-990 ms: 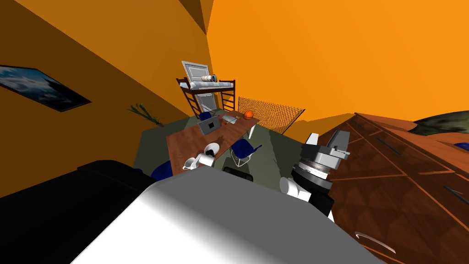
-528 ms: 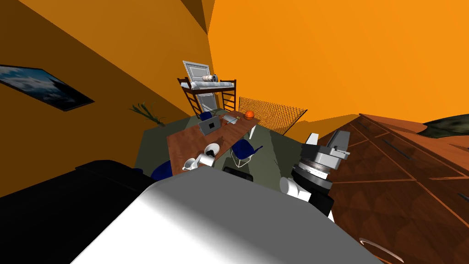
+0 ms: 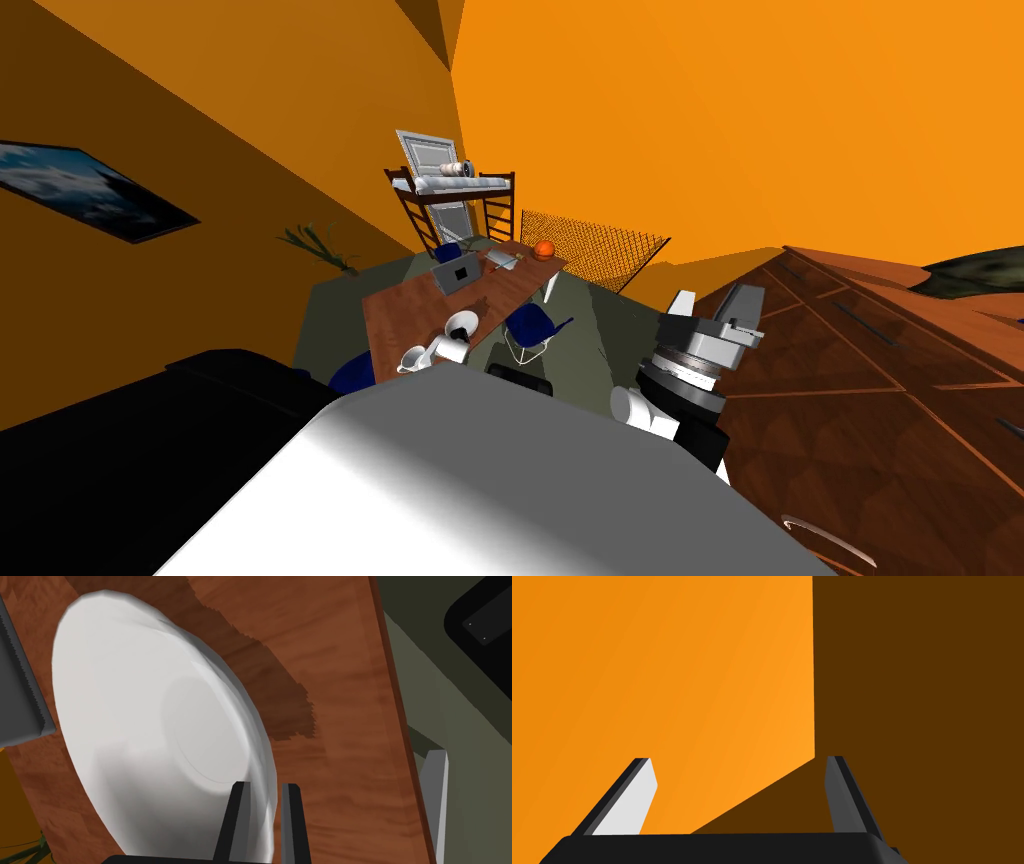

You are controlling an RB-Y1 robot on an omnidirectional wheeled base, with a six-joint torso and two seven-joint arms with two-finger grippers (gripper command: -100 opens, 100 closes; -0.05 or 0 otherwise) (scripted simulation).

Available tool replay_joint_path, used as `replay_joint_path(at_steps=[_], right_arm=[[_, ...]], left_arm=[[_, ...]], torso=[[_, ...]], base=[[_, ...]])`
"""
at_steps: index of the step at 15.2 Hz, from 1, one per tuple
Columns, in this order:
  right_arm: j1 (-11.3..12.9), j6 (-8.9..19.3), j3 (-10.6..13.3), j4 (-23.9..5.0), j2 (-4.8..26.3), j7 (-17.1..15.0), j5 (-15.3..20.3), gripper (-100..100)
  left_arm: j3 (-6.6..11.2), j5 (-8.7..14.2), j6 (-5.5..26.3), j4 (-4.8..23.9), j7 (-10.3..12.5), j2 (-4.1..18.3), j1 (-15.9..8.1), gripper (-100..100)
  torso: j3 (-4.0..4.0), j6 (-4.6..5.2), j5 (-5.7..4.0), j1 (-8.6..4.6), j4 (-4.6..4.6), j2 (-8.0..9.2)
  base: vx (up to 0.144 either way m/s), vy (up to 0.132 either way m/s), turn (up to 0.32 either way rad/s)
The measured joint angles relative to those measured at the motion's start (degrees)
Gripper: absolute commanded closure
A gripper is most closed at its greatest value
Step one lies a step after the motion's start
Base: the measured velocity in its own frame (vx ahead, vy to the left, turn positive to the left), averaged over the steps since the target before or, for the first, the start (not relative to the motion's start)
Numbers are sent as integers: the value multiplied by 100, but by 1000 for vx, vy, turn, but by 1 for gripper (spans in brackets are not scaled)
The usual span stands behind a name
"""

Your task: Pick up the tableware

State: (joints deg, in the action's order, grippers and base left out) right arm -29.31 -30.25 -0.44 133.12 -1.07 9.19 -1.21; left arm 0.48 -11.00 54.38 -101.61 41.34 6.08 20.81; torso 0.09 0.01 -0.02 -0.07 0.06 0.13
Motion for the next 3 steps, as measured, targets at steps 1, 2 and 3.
replay_joint_path(at_steps=[1, 2, 3], right_arm=[[0, 0, 0, 0, 0, 0, 0, 0], [0, 0, 0, 0, 0, 0, 0, 0], [0, 0, 0, 0, 0, 0, 0, 0]], left_arm=[[-18, -2, 57, -73, 19, 6, 20, 100], [-35, 1, 130, -168, 35, 18, 48, 100], [-52, -4, 202, -252, 52, 26, 69, 100]], torso=[[2, -1, -1, -1, 0, 4], [4, -2, -3, -2, 1, 7], [5, -2, -3, -3, 2, 9]], base=[[-31, -2, -35], [-33, -4, -33], [-20, -3, -11]])
